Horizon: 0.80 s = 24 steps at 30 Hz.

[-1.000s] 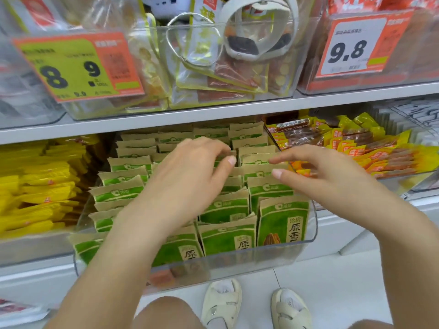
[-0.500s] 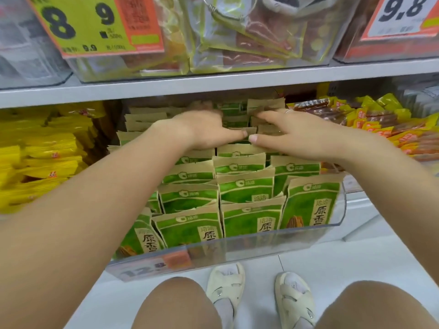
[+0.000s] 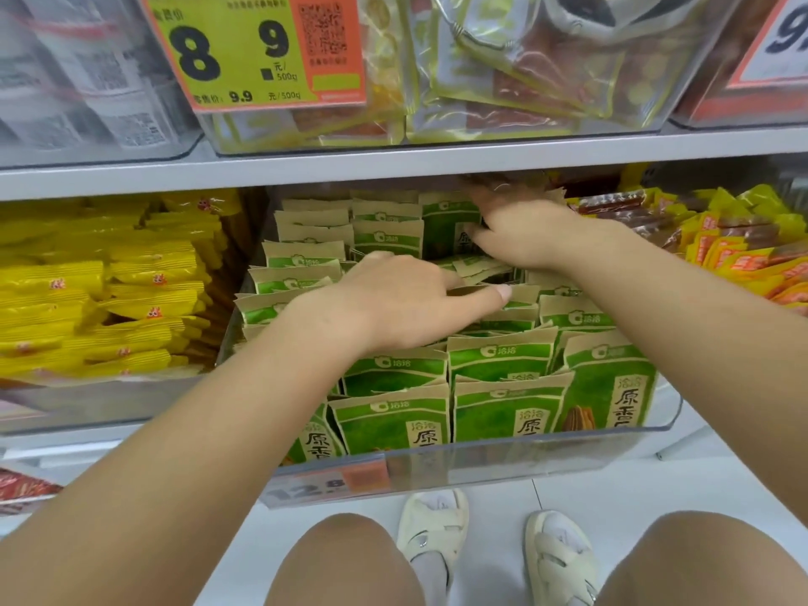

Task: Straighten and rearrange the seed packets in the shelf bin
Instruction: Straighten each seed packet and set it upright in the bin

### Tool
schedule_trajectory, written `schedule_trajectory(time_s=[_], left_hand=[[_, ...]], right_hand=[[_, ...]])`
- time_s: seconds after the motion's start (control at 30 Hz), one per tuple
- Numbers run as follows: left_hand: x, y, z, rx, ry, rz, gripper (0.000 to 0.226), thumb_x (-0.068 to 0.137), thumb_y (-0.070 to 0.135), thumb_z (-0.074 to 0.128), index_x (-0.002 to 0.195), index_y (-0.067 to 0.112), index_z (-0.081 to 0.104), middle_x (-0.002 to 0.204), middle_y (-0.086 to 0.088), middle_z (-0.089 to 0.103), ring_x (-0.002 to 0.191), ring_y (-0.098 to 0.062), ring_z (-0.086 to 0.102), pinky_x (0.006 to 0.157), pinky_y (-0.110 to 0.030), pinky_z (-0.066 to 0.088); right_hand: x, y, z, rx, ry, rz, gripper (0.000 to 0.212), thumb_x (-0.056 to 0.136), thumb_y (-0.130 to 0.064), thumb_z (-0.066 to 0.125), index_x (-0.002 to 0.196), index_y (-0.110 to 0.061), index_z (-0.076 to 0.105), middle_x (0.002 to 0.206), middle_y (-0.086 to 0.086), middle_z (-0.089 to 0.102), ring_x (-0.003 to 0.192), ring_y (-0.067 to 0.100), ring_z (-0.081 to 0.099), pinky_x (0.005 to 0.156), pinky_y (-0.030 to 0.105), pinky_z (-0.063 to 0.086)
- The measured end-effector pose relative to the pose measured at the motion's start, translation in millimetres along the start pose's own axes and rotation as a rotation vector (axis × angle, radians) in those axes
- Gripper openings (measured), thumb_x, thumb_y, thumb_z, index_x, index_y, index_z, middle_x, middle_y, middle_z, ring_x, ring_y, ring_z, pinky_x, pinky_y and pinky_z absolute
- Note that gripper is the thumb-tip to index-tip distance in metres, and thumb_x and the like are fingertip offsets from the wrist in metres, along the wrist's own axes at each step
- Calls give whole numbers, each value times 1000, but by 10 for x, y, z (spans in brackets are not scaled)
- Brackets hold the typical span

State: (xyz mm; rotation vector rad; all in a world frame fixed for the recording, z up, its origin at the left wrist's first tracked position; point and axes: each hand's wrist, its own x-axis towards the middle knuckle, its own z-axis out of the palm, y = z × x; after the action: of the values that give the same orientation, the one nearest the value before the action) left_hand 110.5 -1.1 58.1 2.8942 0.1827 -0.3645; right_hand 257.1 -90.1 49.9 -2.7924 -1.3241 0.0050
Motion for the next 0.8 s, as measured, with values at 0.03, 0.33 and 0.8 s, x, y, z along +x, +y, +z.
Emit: schedule_trajectory(time_s=[0.03, 0.33, 0.8], left_hand=[[-4, 0, 4, 0, -4, 4, 77, 90, 76, 8, 145, 37, 45, 139, 1, 58, 133, -23, 46, 107, -38, 32], [-107, -3, 16, -21, -49, 32, 78, 89, 76, 5, 149, 37, 37, 140, 4, 56, 140, -16, 39, 120, -43, 10], [-93, 48, -14, 22, -42, -40, 78, 91, 72, 6, 155, 31, 24, 160, -1, 29, 148, -21, 23, 121, -45, 5]], right_hand=[[18, -17, 8, -45, -3, 20, 63, 98, -27, 48, 153, -17, 18, 153, 14, 32, 137, 34, 33, 107, 41, 32], [45, -35, 66, -342, 116, 24, 25, 96, -21, 51, 114, -14, 68, 115, 13, 63, 114, 32, 50, 99, 39, 36], [-739, 23, -289, -91, 381, -178, 30, 101, -31, 44, 122, -30, 65, 103, 6, 73, 96, 32, 65, 68, 34, 41]])
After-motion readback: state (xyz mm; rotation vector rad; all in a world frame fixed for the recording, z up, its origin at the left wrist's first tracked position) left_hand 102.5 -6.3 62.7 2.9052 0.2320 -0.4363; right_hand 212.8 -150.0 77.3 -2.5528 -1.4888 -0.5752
